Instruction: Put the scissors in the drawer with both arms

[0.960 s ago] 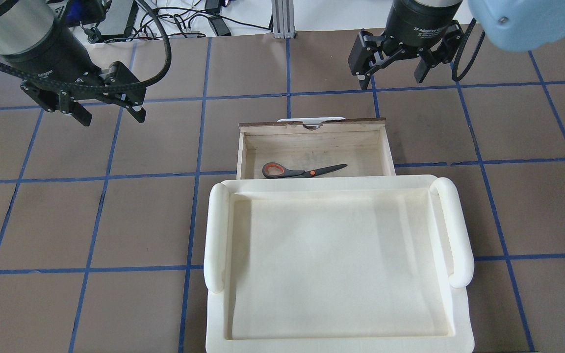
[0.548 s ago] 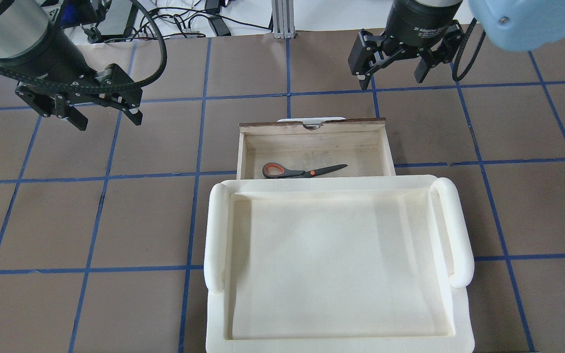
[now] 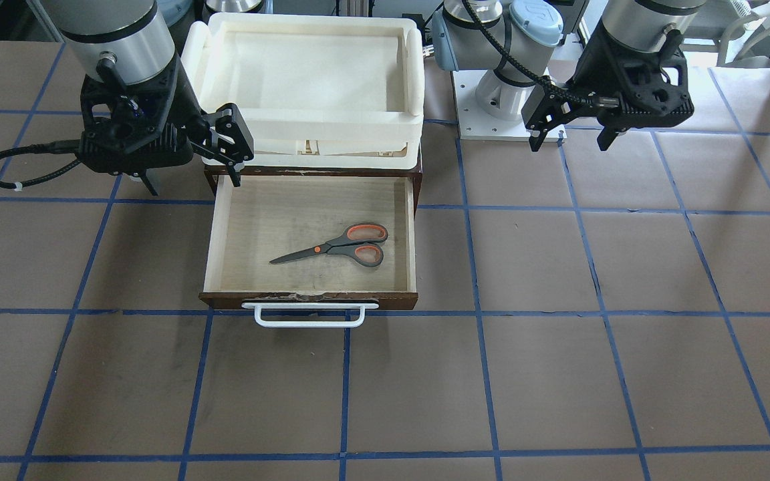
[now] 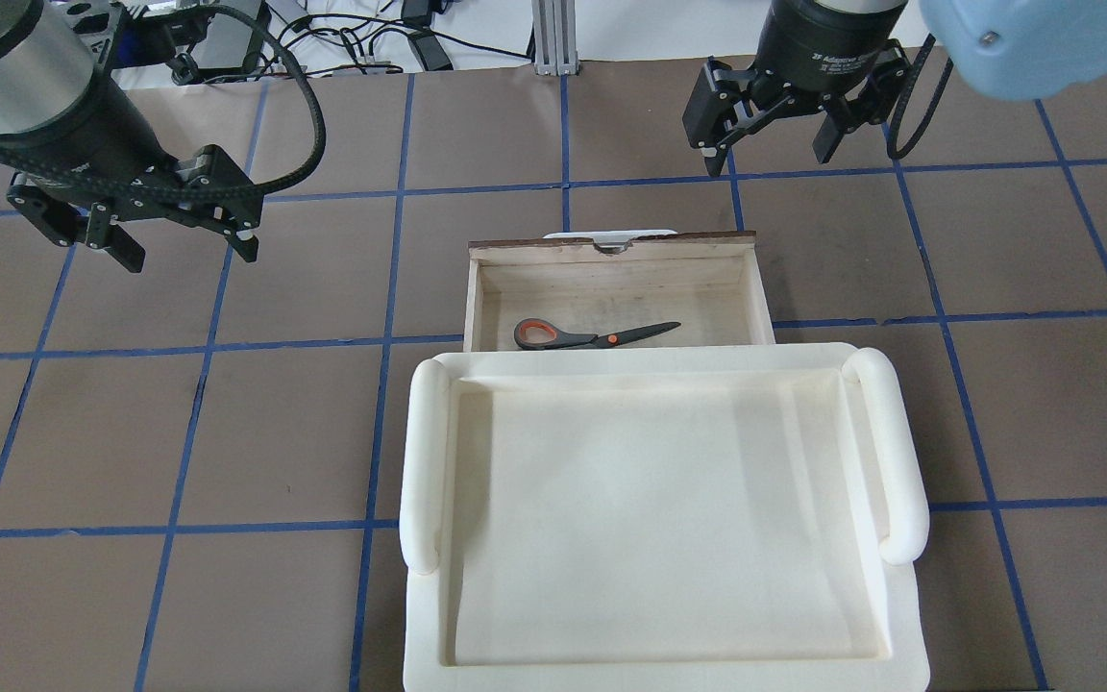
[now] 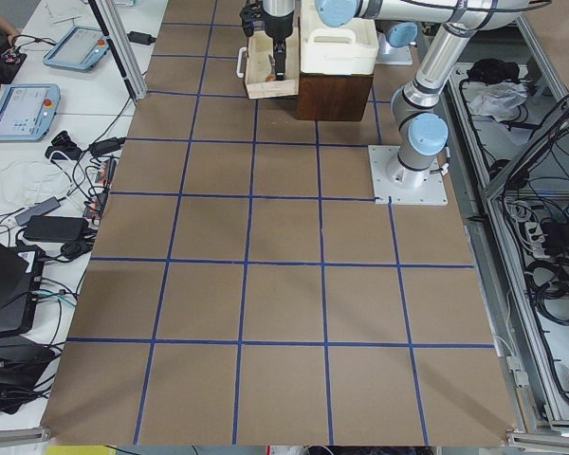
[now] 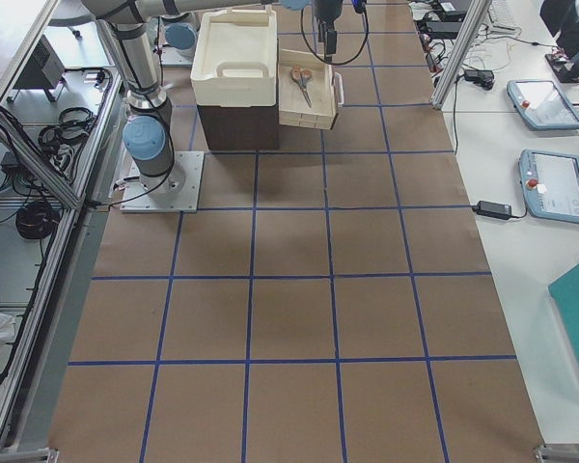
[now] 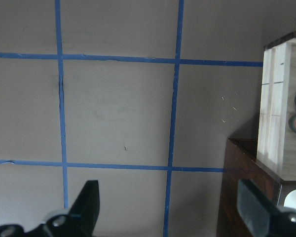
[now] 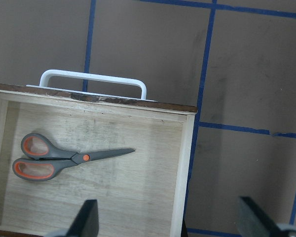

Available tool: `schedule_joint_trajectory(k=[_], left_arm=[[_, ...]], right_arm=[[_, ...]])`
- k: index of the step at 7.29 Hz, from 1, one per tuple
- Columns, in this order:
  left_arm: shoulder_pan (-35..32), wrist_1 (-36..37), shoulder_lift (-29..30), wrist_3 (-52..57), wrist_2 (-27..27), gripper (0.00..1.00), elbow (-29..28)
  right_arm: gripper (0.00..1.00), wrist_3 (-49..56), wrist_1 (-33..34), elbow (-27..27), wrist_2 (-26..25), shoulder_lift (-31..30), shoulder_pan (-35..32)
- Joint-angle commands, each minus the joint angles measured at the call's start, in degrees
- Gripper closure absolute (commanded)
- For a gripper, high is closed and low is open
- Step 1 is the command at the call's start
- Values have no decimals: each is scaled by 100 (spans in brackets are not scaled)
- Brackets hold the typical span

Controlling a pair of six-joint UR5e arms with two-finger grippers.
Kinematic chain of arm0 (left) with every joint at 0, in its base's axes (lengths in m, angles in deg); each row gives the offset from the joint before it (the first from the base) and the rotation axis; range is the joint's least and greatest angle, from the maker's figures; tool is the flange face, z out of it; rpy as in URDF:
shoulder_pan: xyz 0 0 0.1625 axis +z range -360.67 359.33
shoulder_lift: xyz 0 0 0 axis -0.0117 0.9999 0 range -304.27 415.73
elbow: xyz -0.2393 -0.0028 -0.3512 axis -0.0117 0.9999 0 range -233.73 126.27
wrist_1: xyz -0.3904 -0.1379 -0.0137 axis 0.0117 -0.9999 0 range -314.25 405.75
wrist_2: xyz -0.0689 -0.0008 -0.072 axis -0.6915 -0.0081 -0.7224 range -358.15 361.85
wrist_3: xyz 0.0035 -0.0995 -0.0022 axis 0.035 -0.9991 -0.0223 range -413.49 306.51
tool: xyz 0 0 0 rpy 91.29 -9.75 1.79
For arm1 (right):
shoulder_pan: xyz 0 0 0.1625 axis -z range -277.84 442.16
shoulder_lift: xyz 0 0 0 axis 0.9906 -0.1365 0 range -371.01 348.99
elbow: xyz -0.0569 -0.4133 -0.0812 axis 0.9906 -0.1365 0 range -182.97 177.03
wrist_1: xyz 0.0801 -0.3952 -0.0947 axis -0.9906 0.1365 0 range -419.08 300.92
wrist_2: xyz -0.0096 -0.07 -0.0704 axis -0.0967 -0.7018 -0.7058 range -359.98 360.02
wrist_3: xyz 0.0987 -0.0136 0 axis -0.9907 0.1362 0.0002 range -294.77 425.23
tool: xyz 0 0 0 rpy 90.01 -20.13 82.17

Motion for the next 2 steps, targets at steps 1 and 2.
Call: schedule_joint_trajectory(k=[1, 2], left_arm=[[-231, 29, 36, -62, 46, 0, -1], [-232, 38, 36, -54, 73, 0, 7]], right_arm=[[0, 6, -9, 0, 0, 0, 0], [0, -3, -9, 0, 0, 0, 0]])
